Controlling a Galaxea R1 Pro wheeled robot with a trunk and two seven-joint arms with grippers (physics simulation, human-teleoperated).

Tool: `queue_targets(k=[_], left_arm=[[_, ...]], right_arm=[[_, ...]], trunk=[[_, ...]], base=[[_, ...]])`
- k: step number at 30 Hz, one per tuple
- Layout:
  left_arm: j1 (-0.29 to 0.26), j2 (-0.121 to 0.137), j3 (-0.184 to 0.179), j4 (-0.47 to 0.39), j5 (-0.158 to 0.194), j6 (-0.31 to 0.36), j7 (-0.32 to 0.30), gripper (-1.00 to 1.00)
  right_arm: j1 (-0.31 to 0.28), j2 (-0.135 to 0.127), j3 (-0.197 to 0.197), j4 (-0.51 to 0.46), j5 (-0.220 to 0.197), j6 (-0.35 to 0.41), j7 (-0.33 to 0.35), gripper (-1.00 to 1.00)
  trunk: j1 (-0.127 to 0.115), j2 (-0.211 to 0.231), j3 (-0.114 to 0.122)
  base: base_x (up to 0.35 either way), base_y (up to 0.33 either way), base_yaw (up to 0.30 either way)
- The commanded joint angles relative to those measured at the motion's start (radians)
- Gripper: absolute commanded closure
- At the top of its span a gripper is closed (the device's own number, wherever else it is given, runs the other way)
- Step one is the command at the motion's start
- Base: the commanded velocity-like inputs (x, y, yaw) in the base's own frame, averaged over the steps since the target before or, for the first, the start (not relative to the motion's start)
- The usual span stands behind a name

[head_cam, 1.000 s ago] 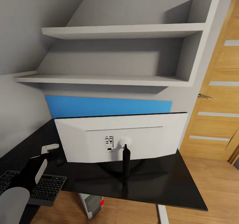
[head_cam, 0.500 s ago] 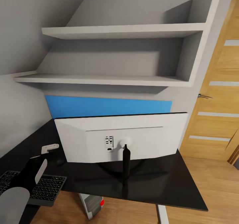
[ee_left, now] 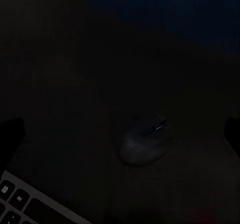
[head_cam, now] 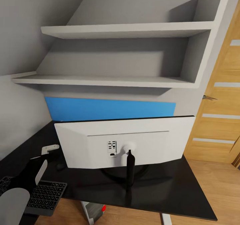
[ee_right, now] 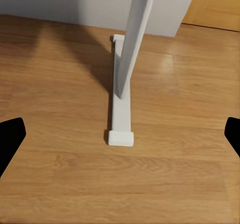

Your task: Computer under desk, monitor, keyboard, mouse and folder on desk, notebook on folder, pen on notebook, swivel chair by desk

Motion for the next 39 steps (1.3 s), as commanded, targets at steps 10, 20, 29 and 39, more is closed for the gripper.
queue_targets(k=[10,20,29,39], left_arm=[[-0.001,0.0,-0.001,-0.001,0.01,0.005,0.006,-1.0],[-0.001,-0.001,-0.003,-0.001,0.01,0.0,0.006,-1.0],[-0.001,-0.001,-0.004,-0.001,0.009,-0.007,0.006,-1.0],[-0.001,-0.003,-0.004,-0.001,0.01,-0.008,0.005,-1.0]], right_arm=[[-0.002,-0.004,-0.004,0.002,0.01,-0.003,-0.008,-1.0],[-0.001,-0.006,-0.004,0.002,0.01,-0.003,-0.009,-1.0],[-0.002,-0.006,-0.004,0.002,0.01,-0.003,-0.009,-1.0],[-0.001,-0.007,-0.004,0.002,0.01,-0.003,-0.008,-1.0]], trunk=[[0.0,-0.001,-0.002],[0.0,-0.001,-0.002],[0.0,-0.001,-0.002],[0.0,-0.001,-0.002]], base=[[0.077,0.049,0.0],[0.073,0.016,0.0],[0.211,0.001,0.0],[0.072,0.0,0.0]])
